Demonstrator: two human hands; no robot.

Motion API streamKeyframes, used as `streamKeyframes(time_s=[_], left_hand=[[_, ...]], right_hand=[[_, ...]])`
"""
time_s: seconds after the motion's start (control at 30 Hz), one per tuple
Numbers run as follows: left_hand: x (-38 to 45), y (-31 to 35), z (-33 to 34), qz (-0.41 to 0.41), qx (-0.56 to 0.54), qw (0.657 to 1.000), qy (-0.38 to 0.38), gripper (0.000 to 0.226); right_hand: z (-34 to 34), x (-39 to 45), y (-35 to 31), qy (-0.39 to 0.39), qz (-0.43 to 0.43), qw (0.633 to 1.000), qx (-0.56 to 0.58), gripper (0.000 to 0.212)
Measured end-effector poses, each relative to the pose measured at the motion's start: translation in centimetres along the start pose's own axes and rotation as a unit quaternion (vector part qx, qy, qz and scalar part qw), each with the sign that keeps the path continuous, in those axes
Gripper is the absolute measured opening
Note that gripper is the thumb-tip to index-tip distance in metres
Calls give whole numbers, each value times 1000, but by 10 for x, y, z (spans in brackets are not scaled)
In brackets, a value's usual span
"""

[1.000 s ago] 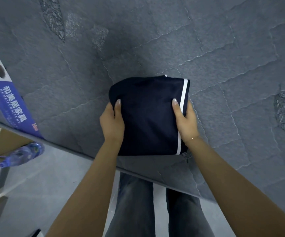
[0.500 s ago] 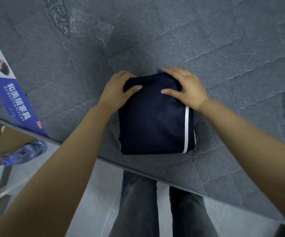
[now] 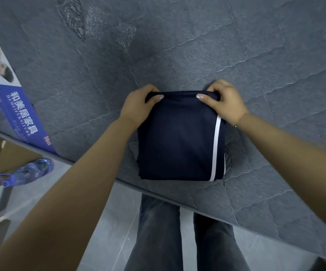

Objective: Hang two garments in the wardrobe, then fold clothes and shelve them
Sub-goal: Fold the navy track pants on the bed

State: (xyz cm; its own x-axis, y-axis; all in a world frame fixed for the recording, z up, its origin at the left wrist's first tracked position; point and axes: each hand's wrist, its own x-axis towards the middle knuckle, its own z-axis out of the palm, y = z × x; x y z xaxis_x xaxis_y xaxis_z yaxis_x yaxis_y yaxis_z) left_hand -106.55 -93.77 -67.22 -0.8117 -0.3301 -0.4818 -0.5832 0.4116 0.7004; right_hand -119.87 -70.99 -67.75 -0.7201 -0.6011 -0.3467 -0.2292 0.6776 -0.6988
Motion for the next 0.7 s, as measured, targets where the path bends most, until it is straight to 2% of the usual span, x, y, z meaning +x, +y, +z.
streamKeyframes(time_s=[0.07,0.1,0.17,0.23,0.3,0.37,0.43,0.57,0.7], left_hand=[[-10,-4,6,-5,53,996,76,30],[-19,-4,9,-29,39,992,117,39],[-42,-6,15,-98,-80,979,160,47],[-64,-11,21,-150,-187,958,157,41],[-85,-17,27,-211,-256,935,124,45],[-100,-21,33,-261,-315,911,58,55],[-106,-25,41,-278,-331,902,8,64],[-96,-28,48,-282,-353,892,-15,87],[-95,-21,52,-298,-375,877,-24,88]], right_hand=[[8,-19,0,109,89,980,142,25],[12,-31,0,158,139,952,222,31],[23,-61,1,205,226,890,338,39],[30,-93,5,184,282,863,377,42],[34,-116,9,140,298,860,390,44],[36,-123,11,104,284,865,402,42],[38,-116,8,70,273,871,402,40],[40,-91,0,22,281,861,424,47],[29,-75,1,-40,289,842,454,51]])
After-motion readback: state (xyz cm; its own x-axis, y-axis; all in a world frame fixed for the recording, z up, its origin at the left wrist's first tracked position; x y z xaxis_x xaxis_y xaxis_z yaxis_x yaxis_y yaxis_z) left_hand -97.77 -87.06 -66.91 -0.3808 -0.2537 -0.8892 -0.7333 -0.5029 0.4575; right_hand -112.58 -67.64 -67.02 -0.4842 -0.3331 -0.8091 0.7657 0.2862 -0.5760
